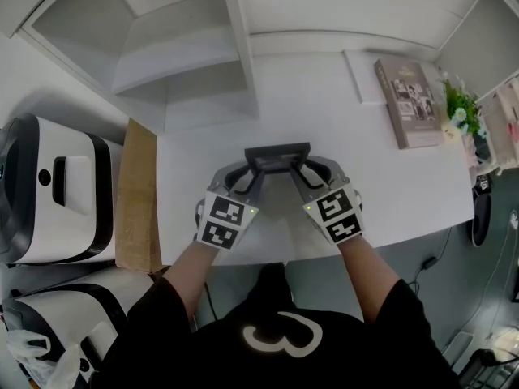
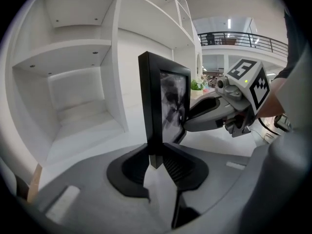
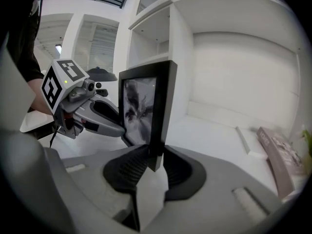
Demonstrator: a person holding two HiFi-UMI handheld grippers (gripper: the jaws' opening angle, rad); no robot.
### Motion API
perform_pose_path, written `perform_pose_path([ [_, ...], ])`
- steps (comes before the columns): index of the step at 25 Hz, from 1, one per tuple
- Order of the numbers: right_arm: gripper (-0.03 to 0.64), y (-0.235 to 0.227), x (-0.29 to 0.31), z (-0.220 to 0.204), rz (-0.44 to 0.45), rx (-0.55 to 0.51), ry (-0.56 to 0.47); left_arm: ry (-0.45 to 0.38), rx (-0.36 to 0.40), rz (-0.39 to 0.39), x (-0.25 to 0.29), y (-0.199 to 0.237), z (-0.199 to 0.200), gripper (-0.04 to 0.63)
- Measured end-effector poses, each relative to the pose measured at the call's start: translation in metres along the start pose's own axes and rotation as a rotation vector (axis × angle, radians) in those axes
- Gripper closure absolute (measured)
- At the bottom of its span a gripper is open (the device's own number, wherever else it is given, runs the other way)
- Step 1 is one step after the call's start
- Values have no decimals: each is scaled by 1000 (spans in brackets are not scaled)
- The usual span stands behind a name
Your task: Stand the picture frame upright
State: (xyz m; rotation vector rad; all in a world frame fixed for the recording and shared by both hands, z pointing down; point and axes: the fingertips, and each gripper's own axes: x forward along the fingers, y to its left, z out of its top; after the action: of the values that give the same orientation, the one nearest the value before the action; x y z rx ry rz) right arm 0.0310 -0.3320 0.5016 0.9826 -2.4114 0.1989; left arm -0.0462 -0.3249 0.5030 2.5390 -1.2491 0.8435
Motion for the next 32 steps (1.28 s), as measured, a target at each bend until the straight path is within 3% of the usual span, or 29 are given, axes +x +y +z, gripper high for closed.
perform_pose_path([
  [6, 517, 0, 9, -10, 3, -21, 20, 42, 19, 16, 10, 1, -13, 499],
  [22, 515, -1, 12, -9, 20, -7, 18, 36, -3, -3, 12, 2, -13, 492],
  [32, 463, -5, 0, -5, 15, 16, -3, 15, -25, -17, 7, -1, -10, 403],
])
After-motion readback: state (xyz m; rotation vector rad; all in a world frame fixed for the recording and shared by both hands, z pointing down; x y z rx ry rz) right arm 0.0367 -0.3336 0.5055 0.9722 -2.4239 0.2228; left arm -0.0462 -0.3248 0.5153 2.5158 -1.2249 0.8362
